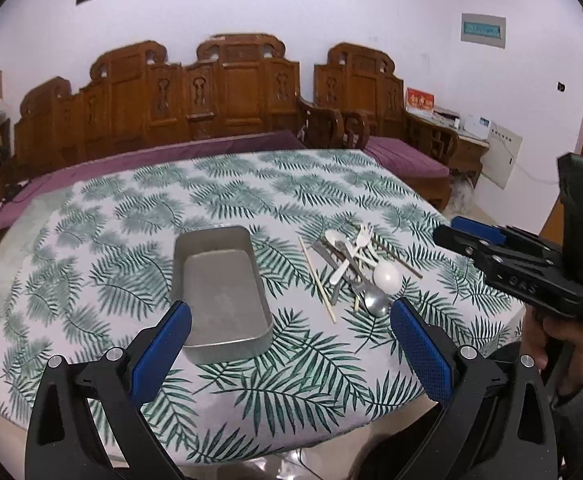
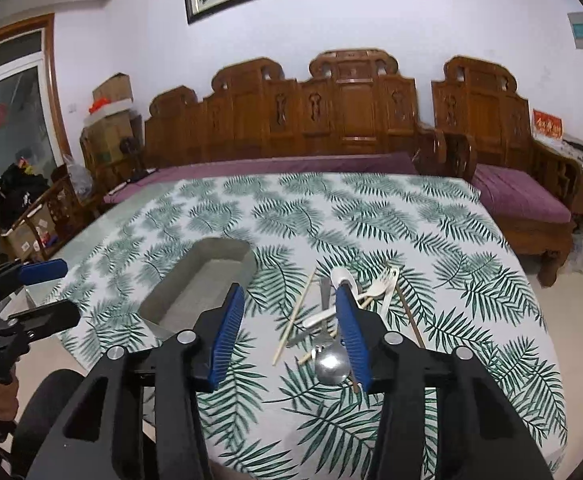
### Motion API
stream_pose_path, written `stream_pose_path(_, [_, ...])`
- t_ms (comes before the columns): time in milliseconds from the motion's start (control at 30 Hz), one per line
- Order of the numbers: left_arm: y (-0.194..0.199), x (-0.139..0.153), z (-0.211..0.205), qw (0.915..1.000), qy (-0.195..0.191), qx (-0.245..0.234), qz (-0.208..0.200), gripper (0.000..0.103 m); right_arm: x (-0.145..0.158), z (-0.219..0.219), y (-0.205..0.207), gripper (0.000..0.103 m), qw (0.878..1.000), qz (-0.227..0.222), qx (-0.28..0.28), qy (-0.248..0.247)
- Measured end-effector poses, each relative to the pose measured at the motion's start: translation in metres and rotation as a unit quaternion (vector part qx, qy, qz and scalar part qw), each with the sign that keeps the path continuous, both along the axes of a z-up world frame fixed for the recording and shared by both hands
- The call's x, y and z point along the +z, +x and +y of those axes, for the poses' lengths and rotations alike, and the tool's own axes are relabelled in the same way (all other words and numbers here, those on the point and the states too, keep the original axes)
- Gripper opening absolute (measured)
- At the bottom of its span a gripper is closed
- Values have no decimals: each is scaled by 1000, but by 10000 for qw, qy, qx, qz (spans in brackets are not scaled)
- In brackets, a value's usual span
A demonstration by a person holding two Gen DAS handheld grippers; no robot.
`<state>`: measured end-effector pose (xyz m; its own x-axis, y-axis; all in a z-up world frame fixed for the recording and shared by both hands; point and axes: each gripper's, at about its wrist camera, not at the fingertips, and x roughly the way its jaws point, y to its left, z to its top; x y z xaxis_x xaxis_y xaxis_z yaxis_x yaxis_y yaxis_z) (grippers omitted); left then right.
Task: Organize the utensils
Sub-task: 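Grasp a wooden chopstick with the left tool while the right tool reaches the utensil pile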
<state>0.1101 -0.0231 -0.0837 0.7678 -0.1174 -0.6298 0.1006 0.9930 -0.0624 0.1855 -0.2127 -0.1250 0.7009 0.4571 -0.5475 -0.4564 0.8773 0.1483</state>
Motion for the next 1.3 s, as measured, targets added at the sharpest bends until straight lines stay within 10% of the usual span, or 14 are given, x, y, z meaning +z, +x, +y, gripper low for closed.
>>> stream_pose_path(1000, [145, -128, -69, 9866, 25, -620, 1511, 24, -74, -32, 85, 32, 9928, 1143, -263, -259])
stream_pose_path(1300, [179, -160, -65, 9818, 28, -337, 1869, 18, -91, -42, 100, 32, 9900, 1362, -341, -161])
